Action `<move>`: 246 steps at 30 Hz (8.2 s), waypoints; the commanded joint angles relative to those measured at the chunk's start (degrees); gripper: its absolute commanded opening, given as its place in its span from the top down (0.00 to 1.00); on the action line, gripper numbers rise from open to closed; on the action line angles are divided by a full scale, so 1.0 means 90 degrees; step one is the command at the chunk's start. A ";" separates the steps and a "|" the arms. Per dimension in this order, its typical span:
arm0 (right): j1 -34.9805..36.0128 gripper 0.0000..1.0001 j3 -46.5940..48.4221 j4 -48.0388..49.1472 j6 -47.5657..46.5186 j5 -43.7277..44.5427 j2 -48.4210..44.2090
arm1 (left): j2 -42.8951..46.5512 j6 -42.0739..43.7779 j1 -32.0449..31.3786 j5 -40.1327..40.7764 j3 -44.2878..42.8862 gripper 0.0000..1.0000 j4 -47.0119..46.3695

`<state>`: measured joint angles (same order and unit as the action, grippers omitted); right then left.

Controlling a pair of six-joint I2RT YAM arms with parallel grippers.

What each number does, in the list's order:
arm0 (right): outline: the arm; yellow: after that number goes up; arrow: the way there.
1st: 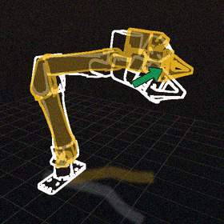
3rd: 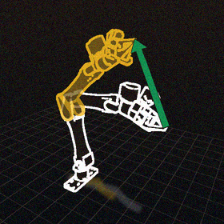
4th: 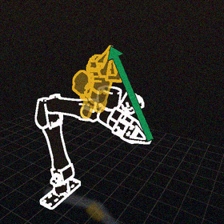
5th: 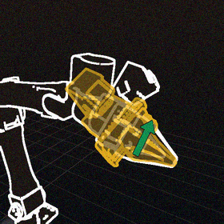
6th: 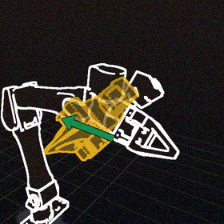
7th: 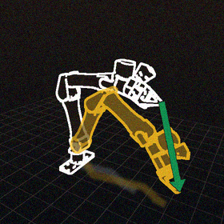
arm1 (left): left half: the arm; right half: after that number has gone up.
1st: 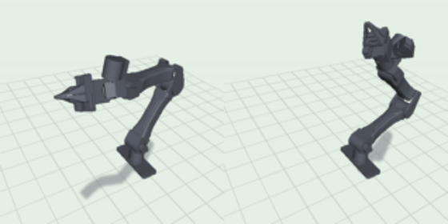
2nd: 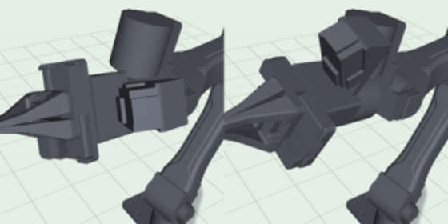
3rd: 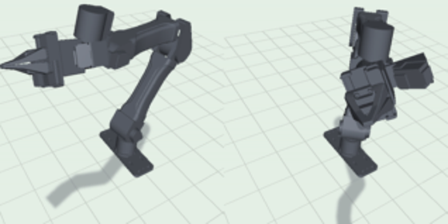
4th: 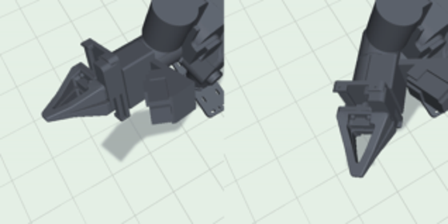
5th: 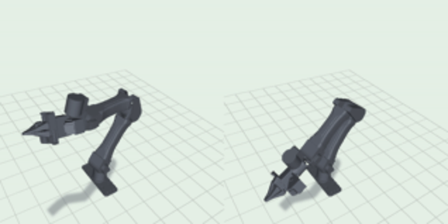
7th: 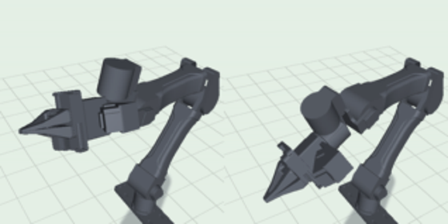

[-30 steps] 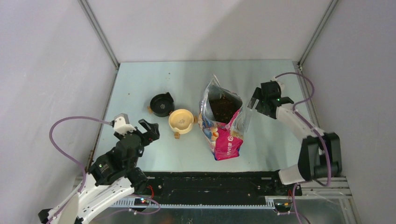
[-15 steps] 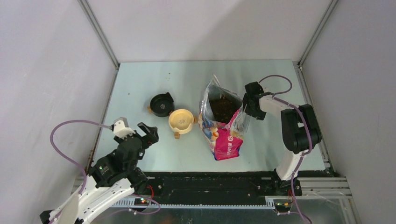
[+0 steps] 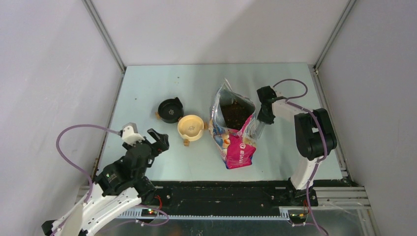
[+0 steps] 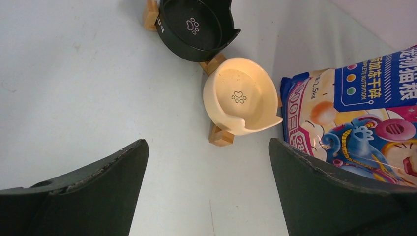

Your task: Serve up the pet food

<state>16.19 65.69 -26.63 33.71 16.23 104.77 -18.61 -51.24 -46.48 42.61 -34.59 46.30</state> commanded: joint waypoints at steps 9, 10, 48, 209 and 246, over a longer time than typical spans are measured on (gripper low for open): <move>-0.0101 0.95 -0.1085 0.0435 0.0020 0.0084 -0.2404 | -0.0251 -0.0116 0.0009 -0.0127 -0.0144 0.01 -0.0409; -0.0119 0.95 -0.1253 0.0476 0.0007 0.0024 -0.2604 | -0.0249 -0.0065 0.0011 -0.0160 -0.0143 0.01 -0.0504; 0.3034 1.00 -0.2137 0.4898 0.0484 -0.1439 -0.7754 | -0.5102 0.1986 -0.0798 -0.8141 -0.3111 0.01 -0.6580; 0.1052 1.00 -0.2973 0.1649 0.1963 -0.6066 -0.8250 | -0.2464 -0.0095 -0.0163 -0.8373 -0.1365 0.37 -0.4859; 0.1307 1.00 -0.2974 0.0877 0.1667 -0.5572 -0.8204 | -0.2767 -0.0872 -0.0159 -0.8370 -0.0709 0.67 -0.6357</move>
<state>26.94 38.65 -15.18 51.16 -38.74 31.07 -43.72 -57.17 -47.81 -32.53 -41.19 -3.68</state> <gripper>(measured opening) 0.156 0.342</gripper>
